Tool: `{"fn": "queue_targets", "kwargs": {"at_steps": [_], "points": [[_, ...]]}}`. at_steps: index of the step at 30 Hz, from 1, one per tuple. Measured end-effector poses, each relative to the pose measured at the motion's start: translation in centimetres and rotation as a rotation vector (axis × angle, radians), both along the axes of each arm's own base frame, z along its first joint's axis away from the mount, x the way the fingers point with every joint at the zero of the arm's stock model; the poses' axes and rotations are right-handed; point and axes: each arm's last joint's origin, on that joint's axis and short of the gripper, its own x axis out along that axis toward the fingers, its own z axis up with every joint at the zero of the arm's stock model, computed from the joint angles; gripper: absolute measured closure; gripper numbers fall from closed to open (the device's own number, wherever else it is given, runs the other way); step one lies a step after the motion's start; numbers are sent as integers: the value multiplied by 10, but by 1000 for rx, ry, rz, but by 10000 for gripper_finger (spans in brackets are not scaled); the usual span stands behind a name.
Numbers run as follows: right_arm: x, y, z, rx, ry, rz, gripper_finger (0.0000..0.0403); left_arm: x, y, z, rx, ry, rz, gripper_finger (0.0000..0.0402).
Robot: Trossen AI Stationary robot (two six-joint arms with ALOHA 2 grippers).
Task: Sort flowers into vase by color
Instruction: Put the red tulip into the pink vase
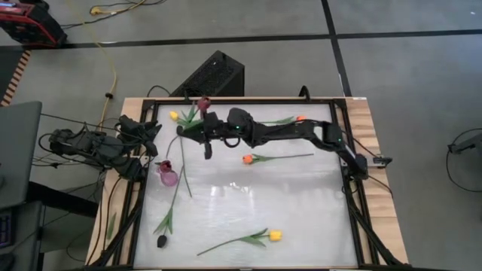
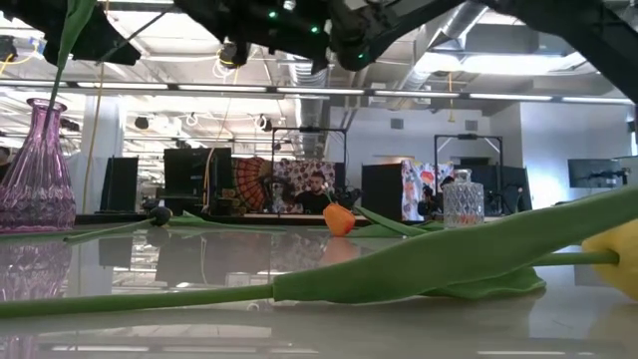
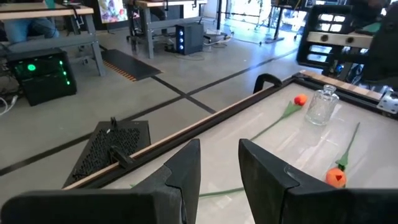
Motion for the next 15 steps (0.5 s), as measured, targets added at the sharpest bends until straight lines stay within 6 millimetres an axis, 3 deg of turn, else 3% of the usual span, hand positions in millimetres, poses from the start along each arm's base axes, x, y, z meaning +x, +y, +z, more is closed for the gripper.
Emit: {"fn": "queue_targets", "kwargs": {"at_steps": [7, 15], "points": [[25, 19, -17, 0, -6, 42, 384, 0, 0, 0, 5, 4, -1, 304], [30, 27, -21, -47, 16, 32, 384, 0, 0, 0, 5, 3, 0, 304]]}}
